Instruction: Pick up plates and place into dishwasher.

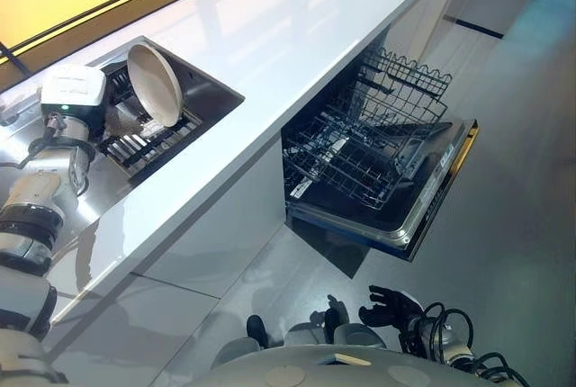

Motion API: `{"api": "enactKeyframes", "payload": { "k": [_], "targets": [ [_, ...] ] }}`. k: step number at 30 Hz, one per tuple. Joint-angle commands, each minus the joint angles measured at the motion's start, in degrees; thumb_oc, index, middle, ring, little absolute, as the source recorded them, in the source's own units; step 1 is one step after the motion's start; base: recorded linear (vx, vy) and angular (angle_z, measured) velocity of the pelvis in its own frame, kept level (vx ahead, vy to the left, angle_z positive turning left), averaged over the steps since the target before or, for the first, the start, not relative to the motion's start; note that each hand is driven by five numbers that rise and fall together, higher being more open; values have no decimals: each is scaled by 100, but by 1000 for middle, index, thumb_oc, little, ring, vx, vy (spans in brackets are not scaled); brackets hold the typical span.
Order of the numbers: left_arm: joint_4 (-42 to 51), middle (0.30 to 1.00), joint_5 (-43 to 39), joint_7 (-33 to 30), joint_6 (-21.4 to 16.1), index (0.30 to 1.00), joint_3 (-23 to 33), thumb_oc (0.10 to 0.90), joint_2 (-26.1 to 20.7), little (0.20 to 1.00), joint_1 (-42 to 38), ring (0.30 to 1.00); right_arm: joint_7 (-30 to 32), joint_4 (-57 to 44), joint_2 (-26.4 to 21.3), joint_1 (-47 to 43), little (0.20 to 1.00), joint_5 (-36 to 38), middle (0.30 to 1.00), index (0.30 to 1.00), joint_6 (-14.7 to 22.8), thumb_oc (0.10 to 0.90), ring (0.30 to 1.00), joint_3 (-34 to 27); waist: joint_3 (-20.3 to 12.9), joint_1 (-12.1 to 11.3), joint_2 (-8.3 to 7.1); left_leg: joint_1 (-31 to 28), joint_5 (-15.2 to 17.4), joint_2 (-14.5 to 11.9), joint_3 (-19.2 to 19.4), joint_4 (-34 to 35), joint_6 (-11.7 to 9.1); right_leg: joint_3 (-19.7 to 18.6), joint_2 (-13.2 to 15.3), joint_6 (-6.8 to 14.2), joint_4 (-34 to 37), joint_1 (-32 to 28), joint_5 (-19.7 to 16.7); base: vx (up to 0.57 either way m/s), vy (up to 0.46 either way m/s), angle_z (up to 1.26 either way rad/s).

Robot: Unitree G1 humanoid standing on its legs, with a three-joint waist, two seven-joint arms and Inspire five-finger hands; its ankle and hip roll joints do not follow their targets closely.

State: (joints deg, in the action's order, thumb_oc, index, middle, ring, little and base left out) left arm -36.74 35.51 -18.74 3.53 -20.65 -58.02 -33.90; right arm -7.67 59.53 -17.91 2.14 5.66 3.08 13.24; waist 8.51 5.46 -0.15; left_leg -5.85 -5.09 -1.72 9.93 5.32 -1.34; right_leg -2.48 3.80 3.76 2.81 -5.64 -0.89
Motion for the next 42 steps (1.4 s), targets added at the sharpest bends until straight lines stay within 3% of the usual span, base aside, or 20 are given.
{"api": "enactKeyframes", "payload": {
  "k": [1, 5, 11, 14, 19, 22, 23, 25, 30, 33, 36, 38, 42],
  "targets": [
    [672, 300, -430, -1023, -36, 300, 1011, 100, -1017, 200, -476, 300, 22, -614, -215, 202, 900, 276, 900, 900, 301, 800, 900, 112, -320, 20, 167, -140, 907, 577, -178, -222, 479, 118, -221, 198, -250, 322, -67, -14, -22, 12],
    [1458, 300, -446, -1051, -189, 300, 1795, 100, -1131, 200, 107, 300, -15, -1849, -167, 274, 900, 748, 900, 900, 25, 800, 900, 124, -397, -41, 148, -182, 901, 547, -246, -208, 447, 190, -226, 142, -228, 245, -11, -13, -13, 2],
    [2259, 300, -617, -1066, -392, 300, 2290, 100, -1215, 200, 524, 300, -19, -3369, 8, 442, 900, 1770, 900, 900, -126, 800, 900, 37, -509, -48, 137, -245, 869, 490, -265, -140, 391, 303, -237, 107, -198, 164, 51, -42, -32, 11],
    [2693, 300, -817, -1071, -652, 300, 2468, 100, -1080, 200, 810, 300, 179, -4116, 166, 505, 900, 2492, 900, 900, 84, 800, 900, -166, -554, -36, 146, -266, 845, 467, -278, -111, 373, 328, -258, 93, -199, 143, 78, -51, -29, 4],
    [3457, 300, -1412, -778, -1079, 300, 2651, 100, -703, 200, 1213, 300, 918, -4948, 265, 500, 900, 2504, 900, 900, 316, 800, 900, -436, -593, -15, 156, -290, 827, 420, -241, -69, 346, 381, -263, 100, -180, 117, 97, -58, -15, 0],
    [4200, 300, -2086, -157, -1316, 300, 2687, 100, -50, 200, 1529, 300, 2234, -5514, 301, 381, 900, 1807, 900, 900, 669, 800, 900, -837, -607, 0, 159, -300, 812, 382, -200, -47, 347, 404, -280, 92, -193, 109, 121, -56, -15, 2],
    [4238, 300, -2109, -132, -1315, 300, 2692, 100, -20, 200, 1548, 300, 2311, -5562, 291, 373, 900, 1752, 900, 900, 654, 800, 900, -854, -604, -1, 165, -304, 814, 381, -198, -46, 348, 402, -282, 91, -196, 107, 123, -38, -12, 6],
    [4486, 300, -2358, 164, -1318, 300, 2612, 100, 203, 200, 1657, 300, 3284, -5989, 155, 207, 900, 967, 900, 900, 847, 800, 900, -1124, -592, 8, 180, -319, 811, 366, -203, -38, 359, 394, -295, 88, -213, 99, 129, -35, -13, 5],
    [5007, 300, -3073, 892, -1162, 300, 2340, 100, 660, 200, 1798, 300, 4112, -6952, -361, -378, 900, -857, 900, 900, 1391, 800, 900, -1337, -527, -98, 248, -355, 816, 377, -257, -43, 389, 369, -306, 77, -242, 54, 148, -25, 1, -2],
    [5009, 300, -3309, 1206, -1185, 300, 2129, 100, 820, 200, 1693, 300, 3973, -7210, -835, -756, 900, -1284, 900, 900, 1594, 800, 900, -1245, -522, -191, 237, -344, 803, 391, -281, -56, 374, 408, -290, 83, -246, 38, 154, -44, -6, -2],
    [4996, 300, -3399, 1421, -1160, 300, 1953, 100, 981, 200, 1602, 300, 3145, -7412, -1162, -1003, 900, -1125, 900, 900, 1607, 800, 900, -1030, -545, -266, 190, -314, 790, 407, -310, -62, 357, 459, -277, 89, -209, 25, 149, -44, -22, 3],
    [4988, 300, -3486, 1602, -1152, 300, 1865, 100, 1083, 200, 1610, 300, 2360, -7670, -1420, -1127, 900, -1090, 900, 900, 1393, 800, 900, -835, -579, -304, 143, -286, 770, 413, -322, -62, 340, 497, -270, 88, -176, 20, 141, -32, -18, 10],
    [4966, 300, -3569, 1761, -1159, 300, 1774, 100, 1174, 200, 1630, 300, 1660, -7824, -1674, -1257, 900, -926, 900, 900, 1108, 800, 900, -627, -604, -331, 97, -253, 743, 411, -326, -63, 324, 536, -267, 82, -145, 20, 122, -22, -8, 8]
  ]
}}
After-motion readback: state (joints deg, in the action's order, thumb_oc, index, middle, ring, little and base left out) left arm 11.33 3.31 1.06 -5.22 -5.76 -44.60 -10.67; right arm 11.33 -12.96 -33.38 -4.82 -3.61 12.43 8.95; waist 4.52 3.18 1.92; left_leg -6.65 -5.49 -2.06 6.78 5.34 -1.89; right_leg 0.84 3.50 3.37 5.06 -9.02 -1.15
